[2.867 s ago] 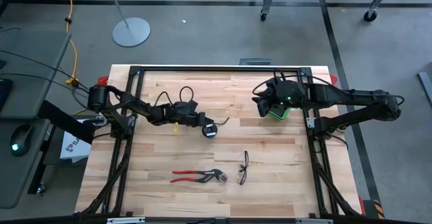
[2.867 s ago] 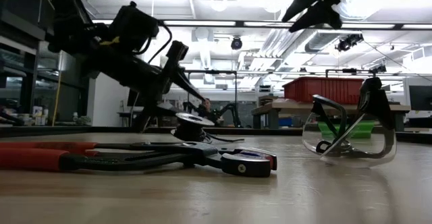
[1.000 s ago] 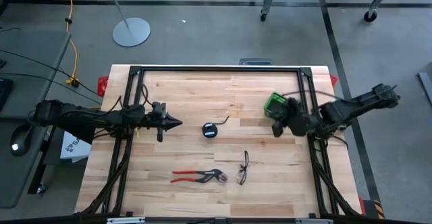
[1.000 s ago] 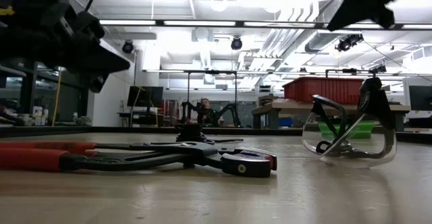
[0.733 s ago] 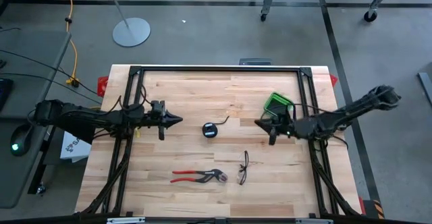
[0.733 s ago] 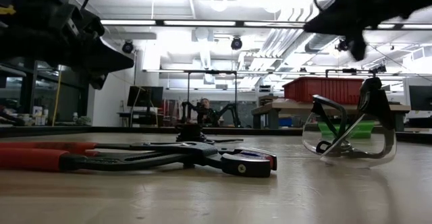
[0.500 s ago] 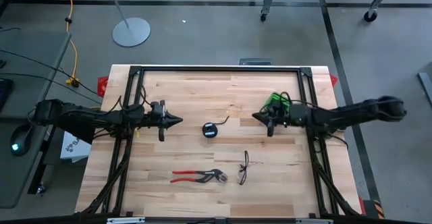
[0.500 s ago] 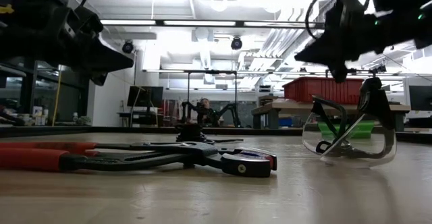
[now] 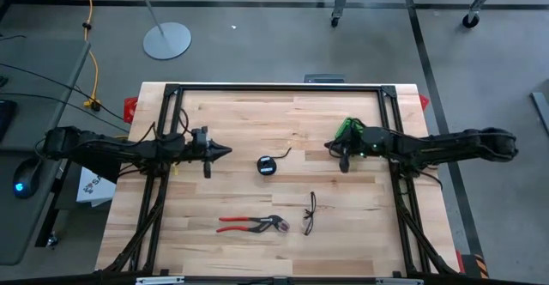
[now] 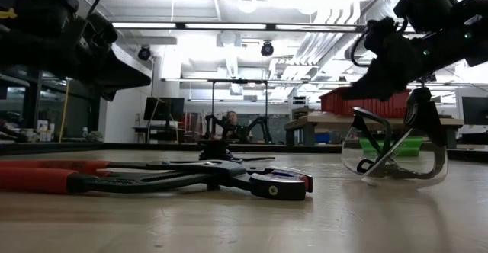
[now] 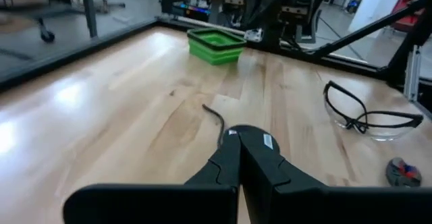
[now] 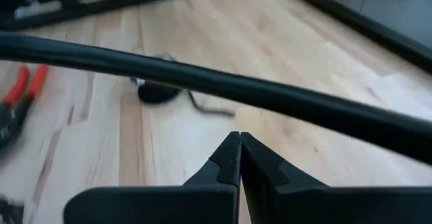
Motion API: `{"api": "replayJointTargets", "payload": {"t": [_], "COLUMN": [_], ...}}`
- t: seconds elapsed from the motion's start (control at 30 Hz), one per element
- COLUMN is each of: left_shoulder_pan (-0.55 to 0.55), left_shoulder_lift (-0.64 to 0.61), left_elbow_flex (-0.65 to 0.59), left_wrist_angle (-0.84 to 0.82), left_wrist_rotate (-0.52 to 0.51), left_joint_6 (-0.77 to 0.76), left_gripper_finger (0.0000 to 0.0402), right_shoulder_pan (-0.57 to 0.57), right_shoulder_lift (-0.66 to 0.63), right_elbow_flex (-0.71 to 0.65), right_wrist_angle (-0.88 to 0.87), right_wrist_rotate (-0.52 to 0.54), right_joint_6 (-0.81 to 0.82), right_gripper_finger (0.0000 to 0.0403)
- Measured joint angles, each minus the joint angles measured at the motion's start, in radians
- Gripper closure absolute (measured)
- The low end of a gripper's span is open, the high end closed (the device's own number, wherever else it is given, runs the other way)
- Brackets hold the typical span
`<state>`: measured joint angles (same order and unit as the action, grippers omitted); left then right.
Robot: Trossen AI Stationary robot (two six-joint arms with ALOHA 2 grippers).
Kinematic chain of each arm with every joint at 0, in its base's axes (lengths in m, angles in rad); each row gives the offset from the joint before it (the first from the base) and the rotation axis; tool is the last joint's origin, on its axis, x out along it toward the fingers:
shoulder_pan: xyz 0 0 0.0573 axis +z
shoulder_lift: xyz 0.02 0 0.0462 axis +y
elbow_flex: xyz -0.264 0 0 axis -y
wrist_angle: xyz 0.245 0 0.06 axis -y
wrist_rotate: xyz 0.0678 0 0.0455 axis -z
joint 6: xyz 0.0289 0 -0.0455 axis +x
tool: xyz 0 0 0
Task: Coil cords
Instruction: Return to Home Position
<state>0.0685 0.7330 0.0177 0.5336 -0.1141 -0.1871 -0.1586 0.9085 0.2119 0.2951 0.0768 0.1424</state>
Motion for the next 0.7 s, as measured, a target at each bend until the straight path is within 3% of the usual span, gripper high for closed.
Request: {"api": "replayJointTargets", "payload": {"t": [0.17, 0.43, 0.57, 0.7], "left_shoulder_pan": [0.0, 0.0, 0.0, 0.0], "left_shoulder_lift": [0.0, 0.0, 0.001, 0.004], "left_elbow_flex": [0.0, 0.0, 0.002, 0.002], "left_wrist_angle": [-0.025, -0.023, -0.076, -0.133], "left_wrist_rotate": [0.037, 0.036, -0.002, -0.002], "left_joint_6": [-0.045, 0.053, 0.067, -0.001], "left_gripper_finger": [0.0401, 0.0401, 0.0401, 0.0401], "right_shoulder_pan": [0.0, 0.0, 0.0, 0.0], "right_shoulder_lift": [0.0, 0.001, 0.008, 0.008], "right_elbow_flex": [-0.004, -0.202, -0.203, -0.203], "right_wrist_angle": [-0.035, 0.253, 0.178, 0.03], "right_wrist_rotate": [-0.007, -0.016, -0.002, 0.076], "right_joint_6": [-0.029, 0.064, 0.011, 0.013], "right_gripper_finger": [0.0403, 0.0403, 0.0403, 0.0403]}}
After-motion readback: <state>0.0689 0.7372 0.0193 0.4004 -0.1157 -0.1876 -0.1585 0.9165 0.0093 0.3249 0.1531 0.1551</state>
